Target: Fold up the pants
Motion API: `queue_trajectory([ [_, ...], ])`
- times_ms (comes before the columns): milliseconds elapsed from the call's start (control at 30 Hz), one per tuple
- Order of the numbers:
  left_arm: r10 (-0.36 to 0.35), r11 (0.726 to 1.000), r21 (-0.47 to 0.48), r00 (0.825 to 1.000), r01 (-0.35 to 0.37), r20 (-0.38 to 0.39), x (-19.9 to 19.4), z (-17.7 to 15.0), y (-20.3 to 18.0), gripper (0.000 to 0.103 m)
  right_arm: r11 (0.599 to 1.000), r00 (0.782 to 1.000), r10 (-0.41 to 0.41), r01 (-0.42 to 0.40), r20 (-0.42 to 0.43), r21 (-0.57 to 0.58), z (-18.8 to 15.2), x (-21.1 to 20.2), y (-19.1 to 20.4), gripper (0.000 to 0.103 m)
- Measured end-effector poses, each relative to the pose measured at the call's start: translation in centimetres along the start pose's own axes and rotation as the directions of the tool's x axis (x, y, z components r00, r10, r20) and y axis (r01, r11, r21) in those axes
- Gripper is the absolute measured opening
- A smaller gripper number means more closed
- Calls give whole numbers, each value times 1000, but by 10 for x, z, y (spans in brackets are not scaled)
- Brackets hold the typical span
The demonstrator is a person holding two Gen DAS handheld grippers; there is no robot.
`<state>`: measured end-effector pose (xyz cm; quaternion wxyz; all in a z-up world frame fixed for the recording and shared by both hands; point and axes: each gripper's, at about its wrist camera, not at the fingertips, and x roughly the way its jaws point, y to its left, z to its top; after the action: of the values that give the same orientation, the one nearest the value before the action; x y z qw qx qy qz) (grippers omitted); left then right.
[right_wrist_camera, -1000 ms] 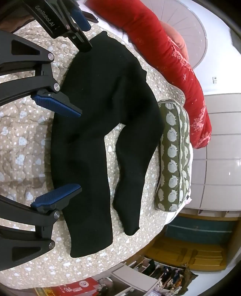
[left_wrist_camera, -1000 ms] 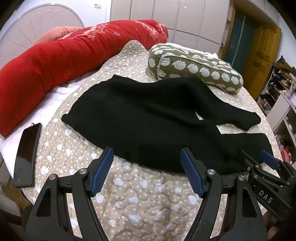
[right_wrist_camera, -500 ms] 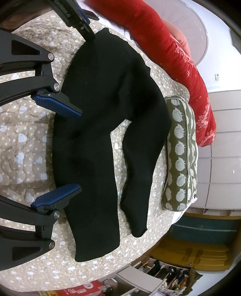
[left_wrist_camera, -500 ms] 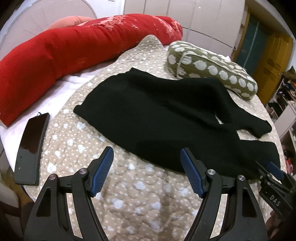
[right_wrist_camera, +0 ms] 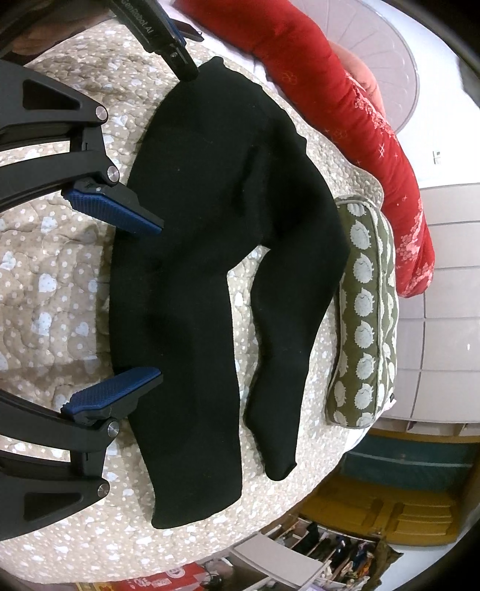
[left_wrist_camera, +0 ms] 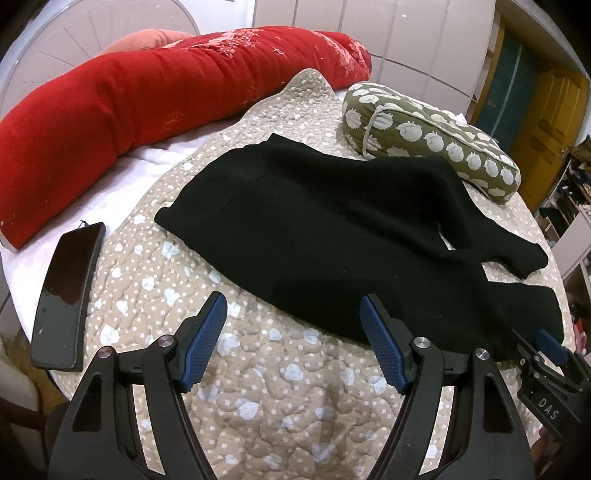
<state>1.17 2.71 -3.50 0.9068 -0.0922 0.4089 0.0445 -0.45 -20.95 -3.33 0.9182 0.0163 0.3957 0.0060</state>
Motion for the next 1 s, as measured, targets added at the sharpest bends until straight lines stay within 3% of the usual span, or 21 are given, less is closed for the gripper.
queue_trajectory([
  [500, -11, 1000, -21, 1000, 11, -17, 4, 2, 10, 75, 1000, 1000, 31, -31, 4, 1, -3, -1, 0, 72],
  [667, -20, 983, -181, 998, 10, -55, 15, 8, 55, 75, 997, 997, 70, -69, -15, 35, -18, -3, -19, 72],
  [833, -67, 937, -348, 994, 34, -83, 31, 13, 91, 75, 977, 982, 186, -184, -15, 112, -33, -8, -44, 72],
  [1000, -112, 905, -422, 990, 64, -90, 49, 22, 101, 75, 945, 969, 245, -244, 23, 217, -37, 0, -67, 72],
])
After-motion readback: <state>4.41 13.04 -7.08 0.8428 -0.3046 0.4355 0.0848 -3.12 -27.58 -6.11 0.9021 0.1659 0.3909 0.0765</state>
